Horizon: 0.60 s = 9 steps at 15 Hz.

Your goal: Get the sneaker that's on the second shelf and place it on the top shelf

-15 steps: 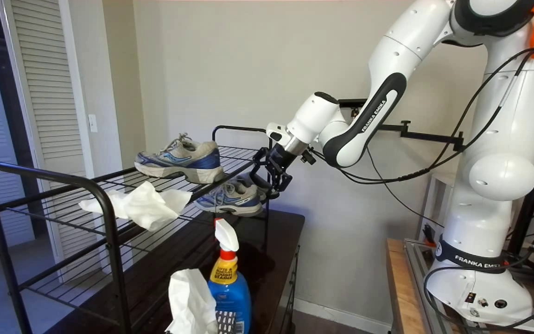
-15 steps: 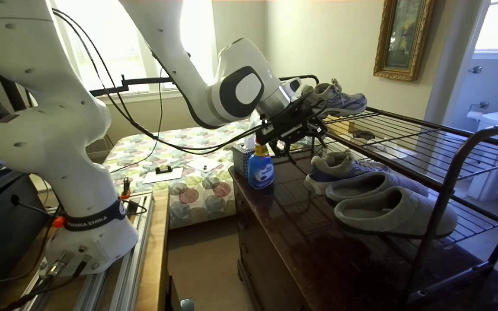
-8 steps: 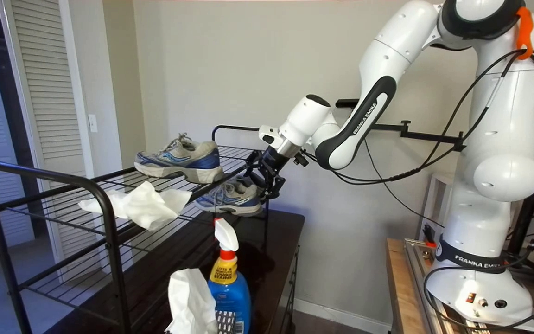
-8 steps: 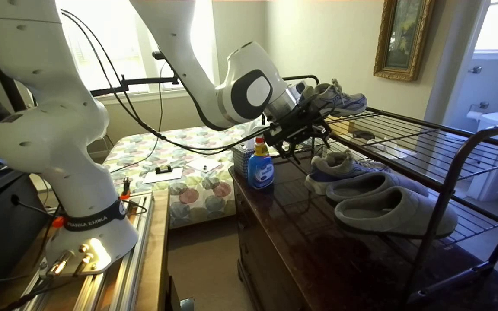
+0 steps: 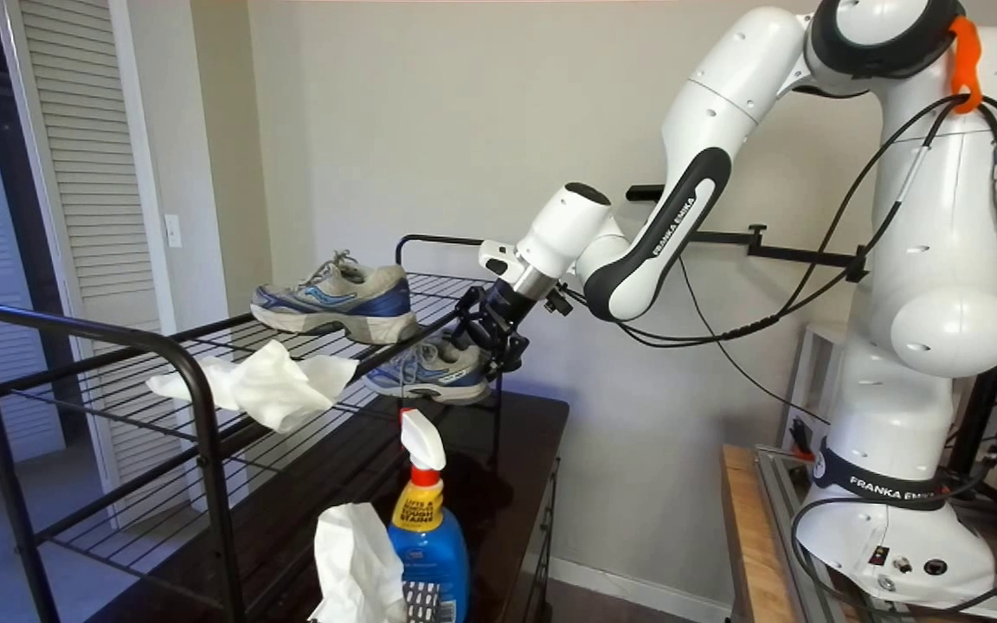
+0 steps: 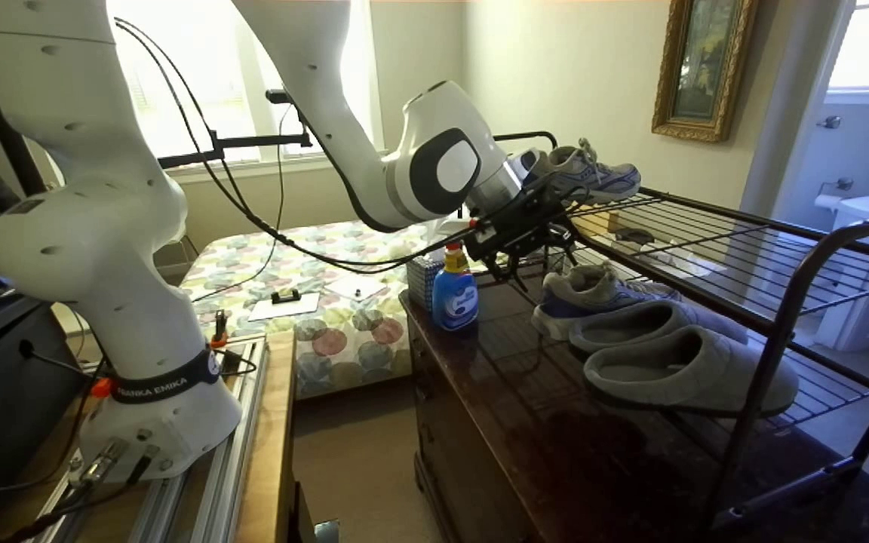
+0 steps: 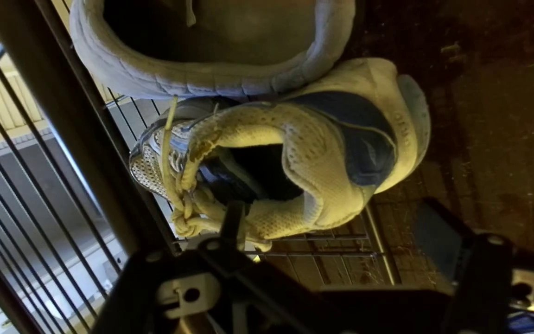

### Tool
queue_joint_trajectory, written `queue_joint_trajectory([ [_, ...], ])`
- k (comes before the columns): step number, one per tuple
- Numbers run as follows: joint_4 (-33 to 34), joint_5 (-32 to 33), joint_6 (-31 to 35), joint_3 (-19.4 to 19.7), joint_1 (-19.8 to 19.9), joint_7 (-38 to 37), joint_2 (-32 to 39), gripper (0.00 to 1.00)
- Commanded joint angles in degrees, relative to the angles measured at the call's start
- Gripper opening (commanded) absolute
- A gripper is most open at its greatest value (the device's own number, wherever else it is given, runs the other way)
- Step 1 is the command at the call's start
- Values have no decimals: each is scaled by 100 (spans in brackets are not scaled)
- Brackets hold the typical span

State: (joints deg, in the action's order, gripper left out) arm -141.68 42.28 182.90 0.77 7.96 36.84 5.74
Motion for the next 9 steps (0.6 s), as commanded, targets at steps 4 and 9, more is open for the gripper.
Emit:
queue_joint_trajectory([
  [4, -483, -45, 177, -147, 140, 336, -66, 100],
  [9, -845, 337, 256, 310, -8, 136, -480, 100],
])
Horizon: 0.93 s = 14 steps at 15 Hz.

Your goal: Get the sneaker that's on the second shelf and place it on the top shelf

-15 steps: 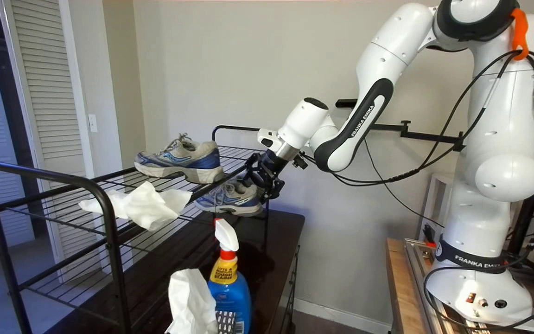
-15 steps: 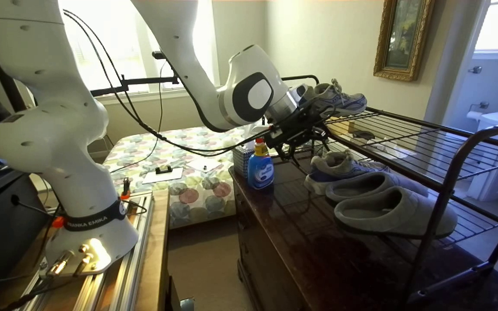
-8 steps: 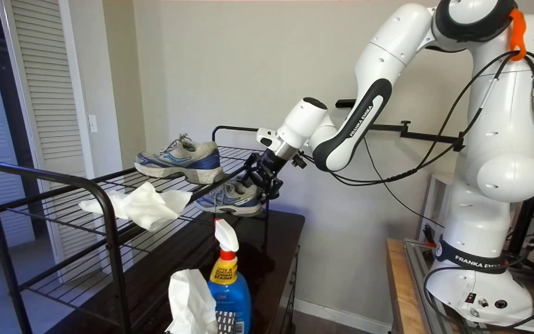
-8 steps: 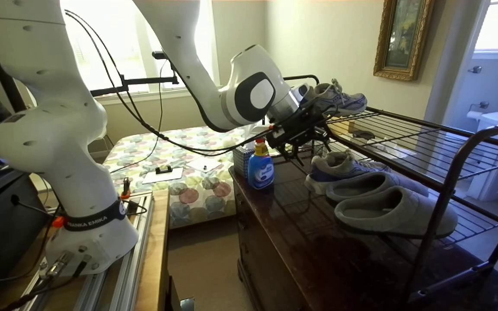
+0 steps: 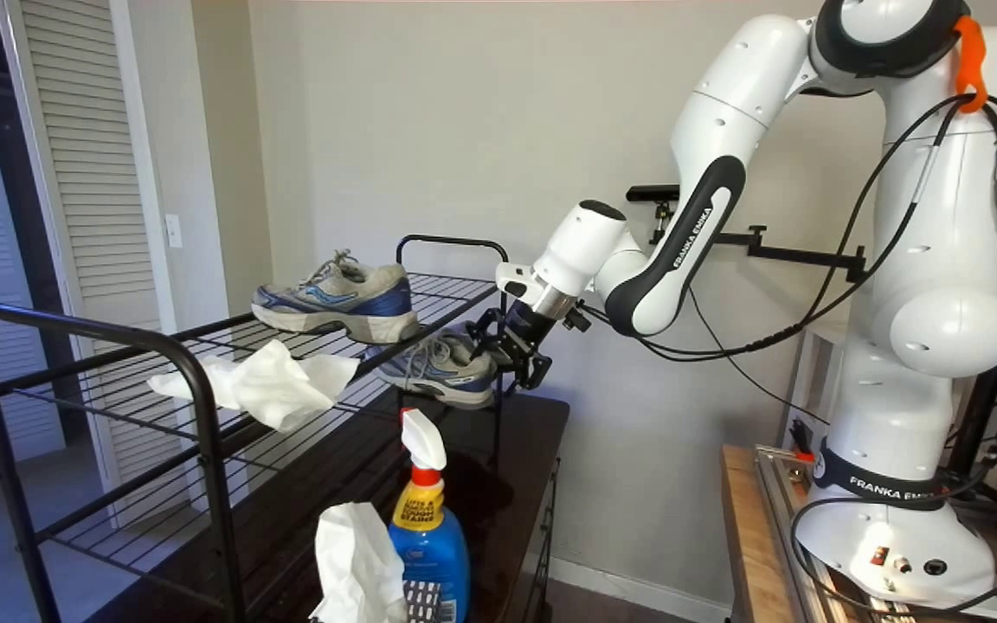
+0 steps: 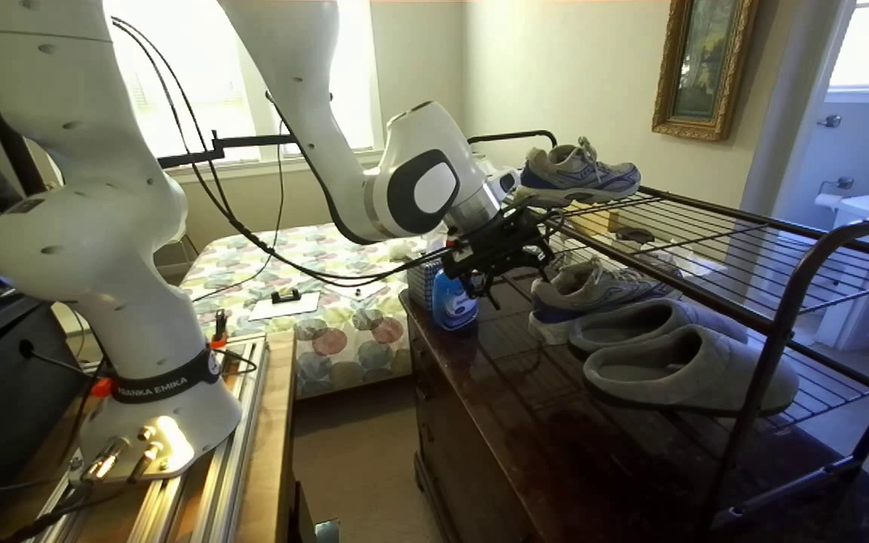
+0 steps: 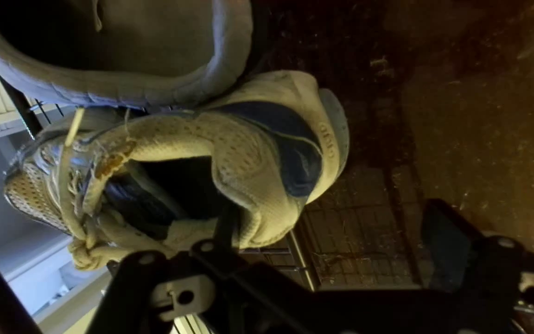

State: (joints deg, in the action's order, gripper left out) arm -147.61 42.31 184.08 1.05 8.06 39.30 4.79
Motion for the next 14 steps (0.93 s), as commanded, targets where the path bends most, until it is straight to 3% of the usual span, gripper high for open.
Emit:
queue_joint_trajectory([
  [1, -224, 370, 133, 363, -32, -157, -444, 100],
  [5, -82, 489, 123, 447, -13, -306, -486, 100],
  [6, -64, 476, 106, 428, -19, -323, -472, 79],
  [9, -73, 228, 111, 413, -92, -115, -446, 59],
  [11, 8, 450, 64, 391, -55, -347, -403, 45],
  [12, 35, 421, 50, 388, -55, -390, -382, 50],
  [13, 59, 402, 64, 386, -53, -427, -359, 46],
  [14, 46, 168, 66, 398, -109, -242, -341, 49],
])
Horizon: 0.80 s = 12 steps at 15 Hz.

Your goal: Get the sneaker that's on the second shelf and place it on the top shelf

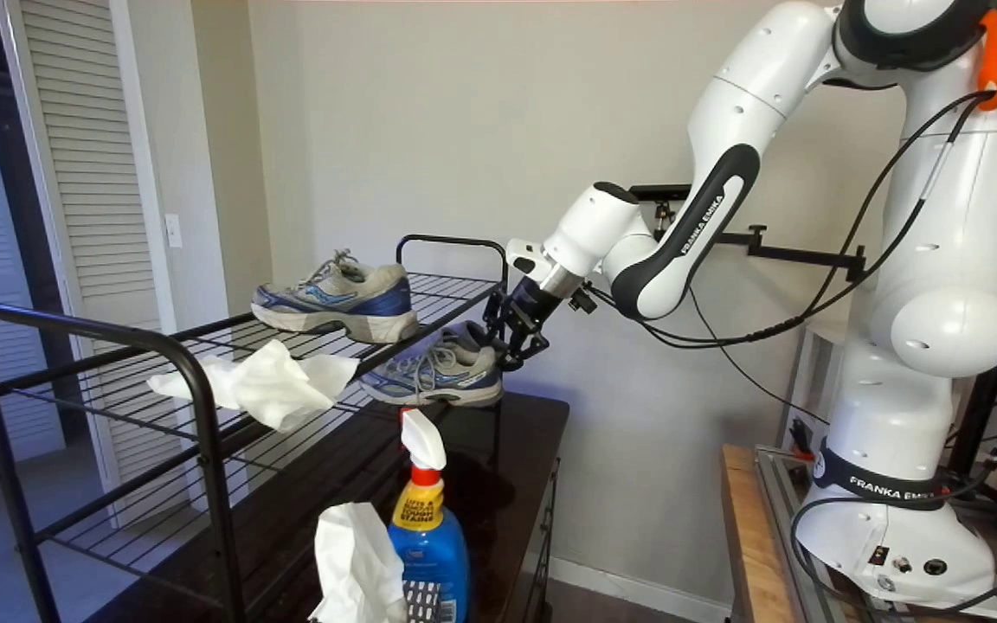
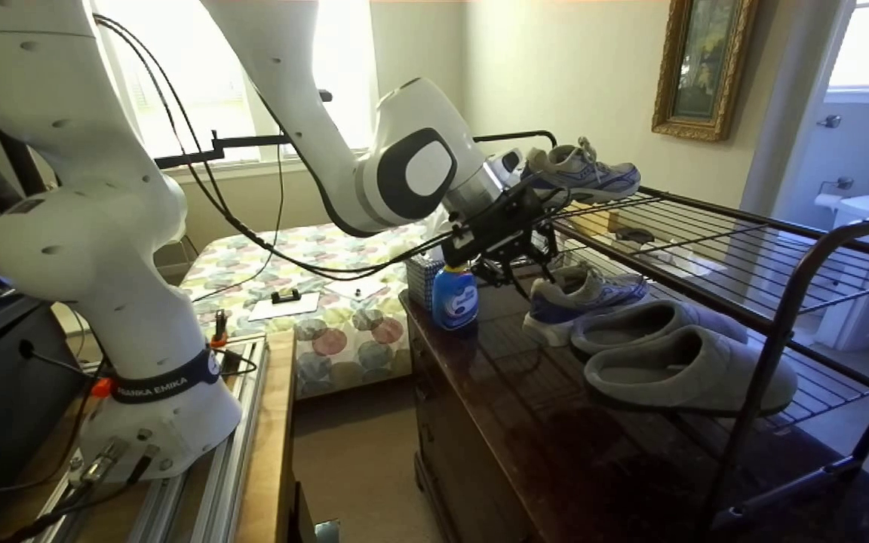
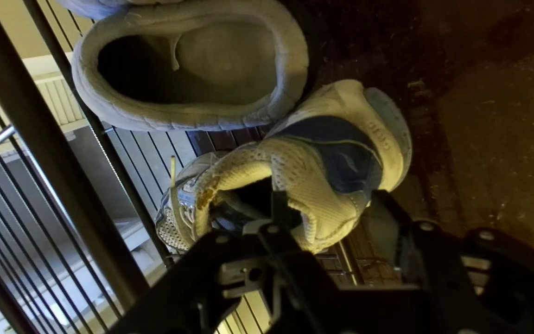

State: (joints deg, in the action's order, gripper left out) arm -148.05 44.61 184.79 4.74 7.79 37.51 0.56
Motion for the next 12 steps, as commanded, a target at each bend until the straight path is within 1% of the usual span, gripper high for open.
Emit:
queue_joint_trajectory([
  [1, 95, -67, 10, 19, -92, -61, 118, 54],
  [2, 98, -67, 18, 7, -108, -53, 164, 69],
  [4, 115, -67, -20, -14, -144, -50, 238, 80],
  [5, 129, -65, -42, -29, -165, -45, 281, 90],
  [6, 134, -68, -29, -40, -178, -47, 309, 94],
  [8, 161, -74, -60, -58, -214, -51, 377, 98],
  [9, 196, -76, -60, -65, -223, -46, 435, 97],
  [10, 242, -82, -88, -65, -225, -45, 480, 72],
  [11, 271, -84, -91, -64, -227, -48, 507, 70],
  [12, 297, -88, -102, -61, -228, -53, 528, 64],
])
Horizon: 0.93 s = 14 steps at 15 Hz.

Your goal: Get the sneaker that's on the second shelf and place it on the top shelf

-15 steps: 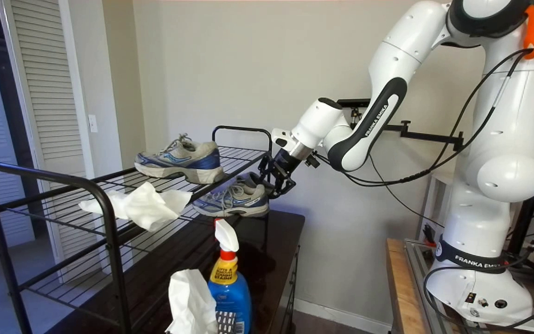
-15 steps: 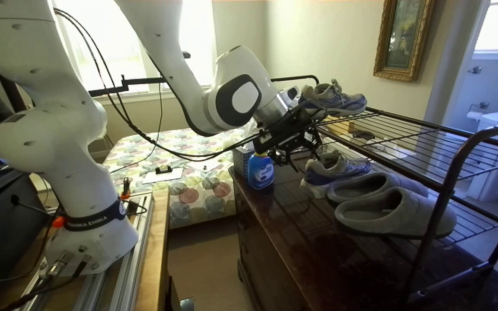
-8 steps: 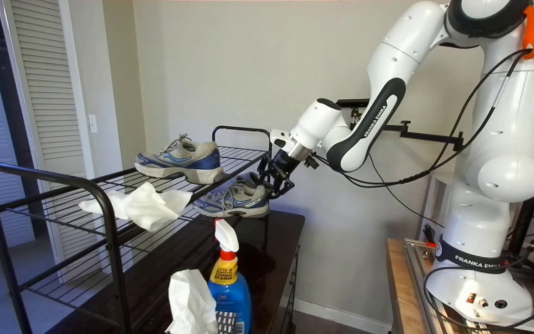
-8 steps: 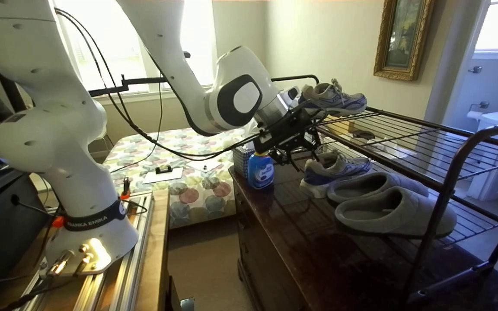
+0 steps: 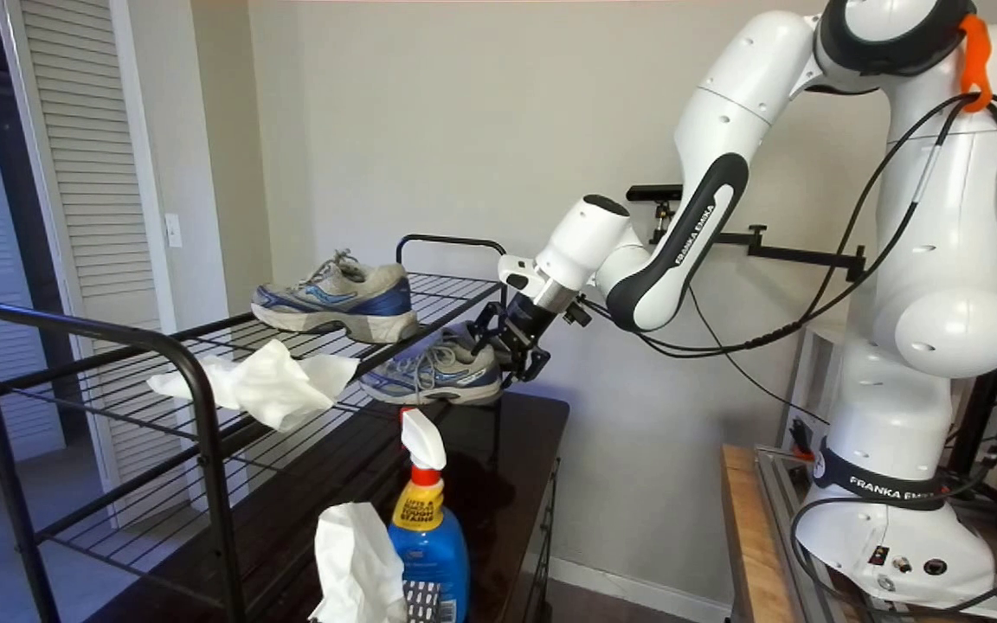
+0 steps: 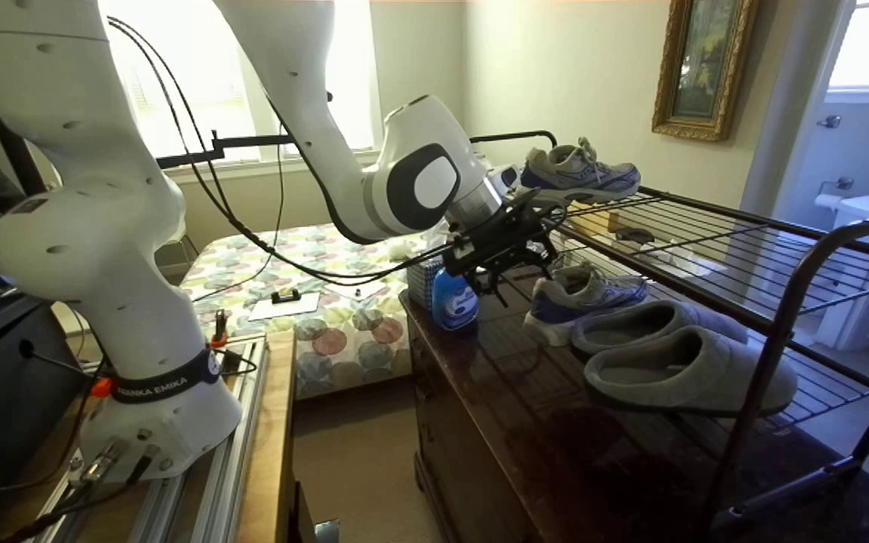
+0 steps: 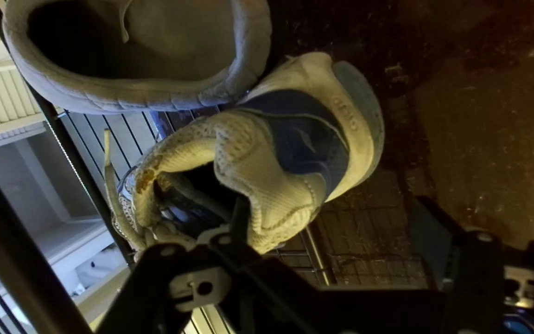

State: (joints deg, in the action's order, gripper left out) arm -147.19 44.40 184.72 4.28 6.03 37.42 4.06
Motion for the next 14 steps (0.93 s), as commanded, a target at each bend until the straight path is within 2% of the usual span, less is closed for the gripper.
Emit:
queue_joint_trajectory([
  [1, 262, 101, -84, 95, -135, -191, 217, 55],
  [6, 402, 147, -120, 226, -270, -213, 291, 20],
  [9, 390, 199, -397, 293, -375, -241, 241, 5],
  [12, 186, 0, -728, 34, -300, -59, 130, 4],
  [14, -104, -165, -717, -68, -325, 73, -86, 5],
])
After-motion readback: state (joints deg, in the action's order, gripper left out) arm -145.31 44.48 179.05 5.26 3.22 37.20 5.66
